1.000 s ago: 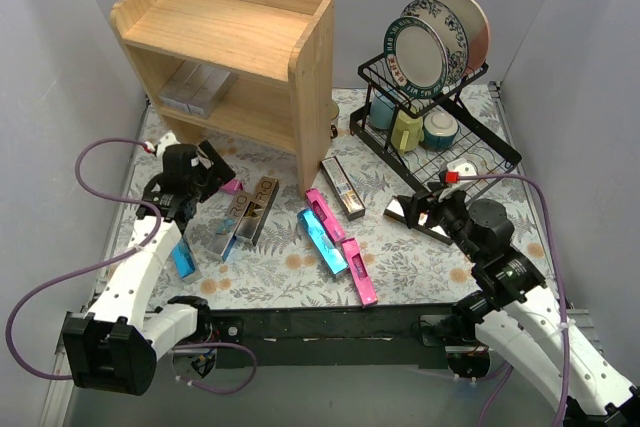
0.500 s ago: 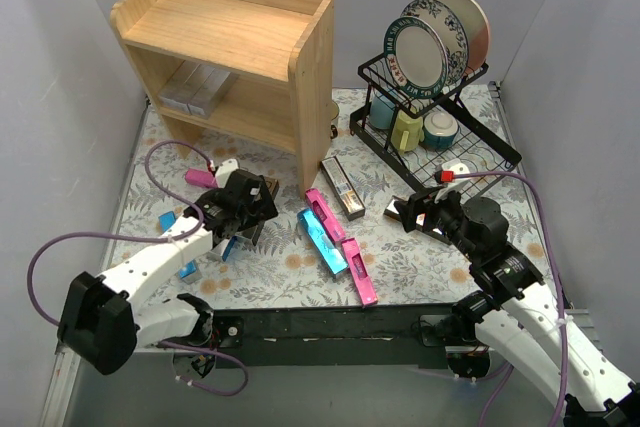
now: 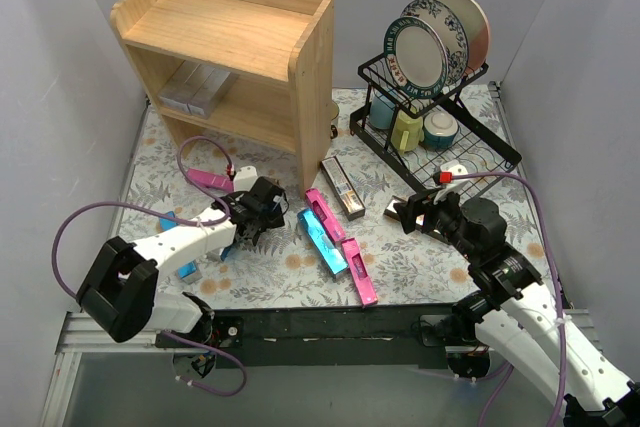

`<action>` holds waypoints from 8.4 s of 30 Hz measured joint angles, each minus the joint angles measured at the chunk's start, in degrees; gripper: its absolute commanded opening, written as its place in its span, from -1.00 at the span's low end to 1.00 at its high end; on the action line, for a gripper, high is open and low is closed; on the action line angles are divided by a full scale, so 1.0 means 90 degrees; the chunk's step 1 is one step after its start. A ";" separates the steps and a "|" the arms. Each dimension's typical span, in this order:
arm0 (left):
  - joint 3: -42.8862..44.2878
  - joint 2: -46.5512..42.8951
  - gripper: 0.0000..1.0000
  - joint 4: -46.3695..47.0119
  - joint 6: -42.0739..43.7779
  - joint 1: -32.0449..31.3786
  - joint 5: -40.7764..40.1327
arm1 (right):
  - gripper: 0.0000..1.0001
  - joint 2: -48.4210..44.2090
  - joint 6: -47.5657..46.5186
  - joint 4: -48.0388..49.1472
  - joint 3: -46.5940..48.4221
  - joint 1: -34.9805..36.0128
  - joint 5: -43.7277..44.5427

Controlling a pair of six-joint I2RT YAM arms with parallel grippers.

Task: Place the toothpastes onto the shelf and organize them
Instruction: Pick up the toothpaste from the center of the board, then place the toothpaste on the shelf, then pick up the toothpaste from the center of the board.

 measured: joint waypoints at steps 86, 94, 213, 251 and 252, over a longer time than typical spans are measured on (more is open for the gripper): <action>0.4097 -0.1863 -0.26 -0.3840 -0.0748 -0.1141 -0.0189 | 0.56 -0.0248 -0.0049 0.0068 -0.0180 0.0005 0.0080; 0.5226 -0.1889 -0.25 -0.3898 0.0000 -0.1141 -0.0391 | 0.56 -0.0240 -0.0049 0.0070 -0.0180 0.0005 0.0078; 0.0811 -0.1090 0.29 0.3582 0.3645 0.0945 0.2650 | 0.56 -0.0396 -0.0049 0.0068 -0.0180 0.0005 0.0080; -0.1256 -0.5459 0.96 0.1744 0.2266 0.0950 0.0444 | 0.50 0.5654 0.0668 0.0148 0.2327 0.0250 -0.1032; -0.1256 -0.5459 0.96 0.1761 0.2293 0.0950 0.0440 | 0.47 0.5809 0.0668 0.0151 0.2341 0.0313 -0.1003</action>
